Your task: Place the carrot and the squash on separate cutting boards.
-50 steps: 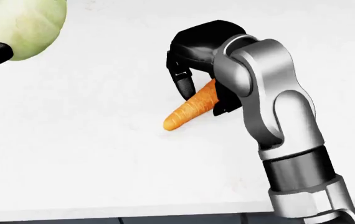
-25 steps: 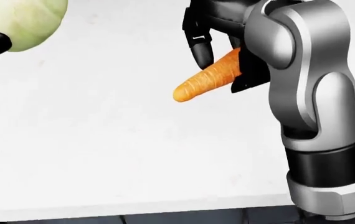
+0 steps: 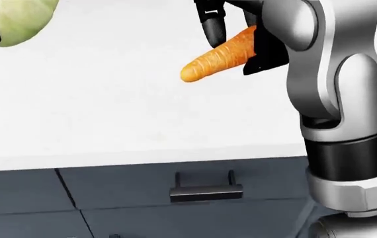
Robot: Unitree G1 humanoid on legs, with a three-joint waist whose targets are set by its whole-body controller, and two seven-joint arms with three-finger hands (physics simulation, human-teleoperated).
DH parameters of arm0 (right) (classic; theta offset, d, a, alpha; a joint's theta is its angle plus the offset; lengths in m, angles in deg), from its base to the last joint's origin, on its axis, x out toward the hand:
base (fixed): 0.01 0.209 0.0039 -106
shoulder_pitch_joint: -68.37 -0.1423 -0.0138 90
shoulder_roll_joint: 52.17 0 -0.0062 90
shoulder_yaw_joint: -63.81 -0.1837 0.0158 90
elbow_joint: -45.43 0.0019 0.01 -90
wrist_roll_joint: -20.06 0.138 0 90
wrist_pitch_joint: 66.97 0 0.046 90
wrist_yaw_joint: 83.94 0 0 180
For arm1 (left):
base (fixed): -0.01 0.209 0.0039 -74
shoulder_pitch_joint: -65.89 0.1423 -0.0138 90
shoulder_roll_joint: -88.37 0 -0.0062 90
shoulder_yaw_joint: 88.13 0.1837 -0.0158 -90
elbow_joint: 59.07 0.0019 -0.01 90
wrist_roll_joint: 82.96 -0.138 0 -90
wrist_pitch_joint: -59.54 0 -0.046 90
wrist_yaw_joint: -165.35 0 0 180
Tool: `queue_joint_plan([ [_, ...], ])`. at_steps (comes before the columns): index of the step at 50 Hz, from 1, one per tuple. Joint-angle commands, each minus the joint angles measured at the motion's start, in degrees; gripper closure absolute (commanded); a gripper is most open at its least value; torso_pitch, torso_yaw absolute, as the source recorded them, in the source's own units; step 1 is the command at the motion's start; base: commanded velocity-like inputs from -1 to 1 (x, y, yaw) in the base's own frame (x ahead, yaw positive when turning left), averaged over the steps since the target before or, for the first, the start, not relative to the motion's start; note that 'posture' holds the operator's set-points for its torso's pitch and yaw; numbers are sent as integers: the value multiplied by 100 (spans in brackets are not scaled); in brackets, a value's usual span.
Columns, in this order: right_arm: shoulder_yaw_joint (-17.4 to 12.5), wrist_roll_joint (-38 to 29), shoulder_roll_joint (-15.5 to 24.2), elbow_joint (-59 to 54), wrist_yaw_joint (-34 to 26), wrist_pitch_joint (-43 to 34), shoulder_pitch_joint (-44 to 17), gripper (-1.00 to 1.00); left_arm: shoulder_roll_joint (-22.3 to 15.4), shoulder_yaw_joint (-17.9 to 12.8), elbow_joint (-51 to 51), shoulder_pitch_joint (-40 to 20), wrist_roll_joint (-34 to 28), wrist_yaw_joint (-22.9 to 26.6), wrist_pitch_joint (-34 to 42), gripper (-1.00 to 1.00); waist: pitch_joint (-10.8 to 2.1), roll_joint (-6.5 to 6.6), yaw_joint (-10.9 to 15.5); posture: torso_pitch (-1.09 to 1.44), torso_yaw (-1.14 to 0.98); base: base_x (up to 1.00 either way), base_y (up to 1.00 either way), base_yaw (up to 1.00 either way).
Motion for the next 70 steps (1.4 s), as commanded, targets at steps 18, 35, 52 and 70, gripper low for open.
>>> queue_joint_plan([
  [18, -100, 30, 114, 215, 45, -35, -249, 100, -56, -58, -264, -83, 100, -18, -199, 40, -10, 299, -298, 0, 0, 0, -15, 0],
  [35, -102, 38, 113, 301, 2, -25, -179, 100, -74, -90, -336, -93, 139, -4, -132, 39, -9, 477, -217, 0, 0, 0, -45, 0],
  [52, -123, 71, 154, 385, -39, -29, -179, 100, -100, -115, -398, -57, 161, 4, -107, 38, -109, 848, -235, 0, 0, 0, -47, 0],
  [70, -123, 135, 125, 275, 126, -71, -202, 100, -87, -112, -361, -14, 147, 5, -176, 37, 42, 148, -298, 0, 0, 0, -30, 0],
])
